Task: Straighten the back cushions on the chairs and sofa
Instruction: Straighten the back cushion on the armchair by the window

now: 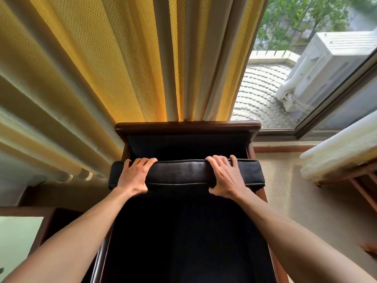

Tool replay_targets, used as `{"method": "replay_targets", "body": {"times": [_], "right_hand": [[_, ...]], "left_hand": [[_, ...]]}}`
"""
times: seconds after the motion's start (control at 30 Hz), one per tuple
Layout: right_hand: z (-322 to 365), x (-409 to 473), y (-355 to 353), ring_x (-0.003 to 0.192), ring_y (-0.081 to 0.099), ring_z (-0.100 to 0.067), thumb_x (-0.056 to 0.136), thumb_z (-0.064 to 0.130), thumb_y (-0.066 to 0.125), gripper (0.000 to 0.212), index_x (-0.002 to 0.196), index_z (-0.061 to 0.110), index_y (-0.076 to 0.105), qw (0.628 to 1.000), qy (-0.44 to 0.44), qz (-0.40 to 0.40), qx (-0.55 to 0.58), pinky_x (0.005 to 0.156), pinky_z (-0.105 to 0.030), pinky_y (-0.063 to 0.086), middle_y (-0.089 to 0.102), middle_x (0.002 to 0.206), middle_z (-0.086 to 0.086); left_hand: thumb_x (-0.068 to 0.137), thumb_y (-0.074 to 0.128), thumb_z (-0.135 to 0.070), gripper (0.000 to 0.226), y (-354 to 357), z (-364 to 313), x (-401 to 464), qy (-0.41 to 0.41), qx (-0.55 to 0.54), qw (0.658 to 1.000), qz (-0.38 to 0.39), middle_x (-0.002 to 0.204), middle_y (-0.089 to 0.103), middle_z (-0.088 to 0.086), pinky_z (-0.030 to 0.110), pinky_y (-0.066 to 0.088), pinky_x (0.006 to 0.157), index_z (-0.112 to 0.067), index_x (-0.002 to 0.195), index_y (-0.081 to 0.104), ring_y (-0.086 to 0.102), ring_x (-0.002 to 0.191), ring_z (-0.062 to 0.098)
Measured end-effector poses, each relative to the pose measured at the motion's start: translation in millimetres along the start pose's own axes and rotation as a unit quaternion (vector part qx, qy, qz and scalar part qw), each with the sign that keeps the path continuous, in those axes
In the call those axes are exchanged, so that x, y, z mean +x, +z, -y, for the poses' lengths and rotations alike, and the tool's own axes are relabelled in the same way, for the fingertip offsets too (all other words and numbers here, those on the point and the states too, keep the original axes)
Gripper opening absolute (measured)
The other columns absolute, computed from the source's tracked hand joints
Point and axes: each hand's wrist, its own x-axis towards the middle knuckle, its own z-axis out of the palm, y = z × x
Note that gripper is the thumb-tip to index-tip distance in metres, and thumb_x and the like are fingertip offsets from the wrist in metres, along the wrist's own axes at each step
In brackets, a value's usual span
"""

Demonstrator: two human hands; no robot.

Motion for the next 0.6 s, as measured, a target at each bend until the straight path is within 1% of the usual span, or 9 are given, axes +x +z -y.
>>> {"method": "replay_targets", "body": {"times": [0.07, 0.13, 0.2, 0.27, 0.33, 0.4, 0.47, 0.53, 0.6], "right_hand": [[-14, -2, 4, 0.140, 0.034, -0.029, 0.063, 0.064, 0.068, 0.107, 0.151, 0.023, 0.024, 0.999, 0.031, -0.013, -0.019, 0.117, -0.058, 0.010, 0.039, 0.149, -0.008], [-26, -6, 6, 0.147, 0.025, -0.031, 0.065, 0.071, 0.067, 0.112, 0.155, 0.027, 0.017, 0.997, 0.068, -0.024, -0.030, 0.117, -0.061, 0.004, 0.031, 0.157, -0.011], [-34, -4, 7, 0.151, 0.014, -0.030, 0.066, 0.071, 0.070, 0.117, 0.157, 0.029, 0.010, 0.996, 0.089, -0.013, -0.028, 0.116, -0.063, 0.002, 0.021, 0.162, -0.010], [-39, 4, 4, 0.153, 0.005, -0.027, 0.068, 0.069, 0.071, 0.118, 0.157, 0.031, 0.004, 0.995, 0.094, 0.006, -0.028, 0.117, -0.063, 0.000, 0.012, 0.165, -0.009], [-43, 16, 2, 0.153, -0.001, -0.027, 0.071, 0.067, 0.071, 0.117, 0.157, 0.032, 0.000, 0.994, 0.103, 0.017, -0.027, 0.116, -0.062, -0.002, 0.007, 0.165, -0.008], [-43, 27, 2, 0.152, -0.004, -0.028, 0.074, 0.062, 0.071, 0.113, 0.157, 0.032, 0.000, 0.991, 0.133, 0.018, -0.014, 0.116, -0.062, -0.002, 0.002, 0.165, -0.010], [-43, 35, 7, 0.152, -0.002, -0.031, 0.081, 0.054, 0.069, 0.103, 0.157, 0.030, 0.003, 0.986, 0.168, 0.003, 0.000, 0.117, -0.060, -0.002, 0.002, 0.164, -0.014], [-44, 38, 12, 0.152, 0.000, -0.031, 0.088, 0.047, 0.064, 0.094, 0.157, 0.031, 0.003, 0.984, 0.180, -0.003, 0.005, 0.119, -0.058, -0.003, 0.006, 0.164, -0.016], [-50, 42, 15, 0.152, 0.000, -0.031, 0.091, 0.046, 0.061, 0.090, 0.157, 0.031, 0.002, 0.986, 0.167, -0.003, 0.006, 0.118, -0.057, -0.004, 0.008, 0.163, -0.015]], "left_hand": [[0.063, 0.079, -0.019, 0.102, -4, 0, 10, -0.005, -0.001, 1.000, 0.005, 0.147, 0.040, -0.002, 0.056, 0.023, 0.114, -0.027, 0.149, 0.024, 0.034, 0.138, 0.023], [0.065, 0.080, -0.018, 0.108, -6, -1, 18, -0.020, -0.003, 1.000, 0.001, 0.152, 0.031, -0.001, 0.060, 0.019, 0.116, -0.029, 0.152, 0.017, 0.025, 0.144, 0.024], [0.068, 0.079, -0.015, 0.112, -4, -1, 25, -0.036, -0.013, 0.999, -0.007, 0.158, 0.021, 0.001, 0.061, 0.016, 0.116, -0.030, 0.154, 0.009, 0.014, 0.149, 0.025], [0.070, 0.077, -0.012, 0.114, -1, -1, 30, -0.038, -0.015, 0.999, -0.019, 0.163, 0.010, 0.001, 0.058, 0.013, 0.117, -0.030, 0.155, 0.003, 0.005, 0.151, 0.025], [0.074, 0.074, -0.006, 0.109, 4, 1, 33, -0.034, -0.020, 0.998, -0.042, 0.164, 0.006, 0.002, 0.054, 0.013, 0.119, -0.028, 0.156, 0.005, 0.003, 0.151, 0.026], [0.077, 0.072, -0.002, 0.097, 13, 4, 33, -0.027, -0.029, 0.995, -0.086, 0.163, 0.015, 0.006, 0.051, 0.017, 0.120, -0.023, 0.155, 0.017, 0.013, 0.150, 0.028], [0.081, 0.073, -0.009, 0.084, 22, 9, 34, -0.030, -0.031, 0.991, -0.124, 0.157, 0.031, 0.010, 0.049, 0.021, 0.119, -0.018, 0.152, 0.029, 0.026, 0.146, 0.031], [0.085, 0.071, -0.017, 0.076, 26, 12, 38, -0.032, -0.028, 0.991, -0.127, 0.153, 0.039, 0.010, 0.049, 0.022, 0.119, -0.016, 0.151, 0.031, 0.031, 0.144, 0.032], [0.087, 0.069, -0.017, 0.071, 25, 13, 44, -0.029, -0.032, 0.990, -0.135, 0.150, 0.043, 0.011, 0.051, 0.026, 0.117, -0.016, 0.149, 0.036, 0.036, 0.141, 0.033]]}}
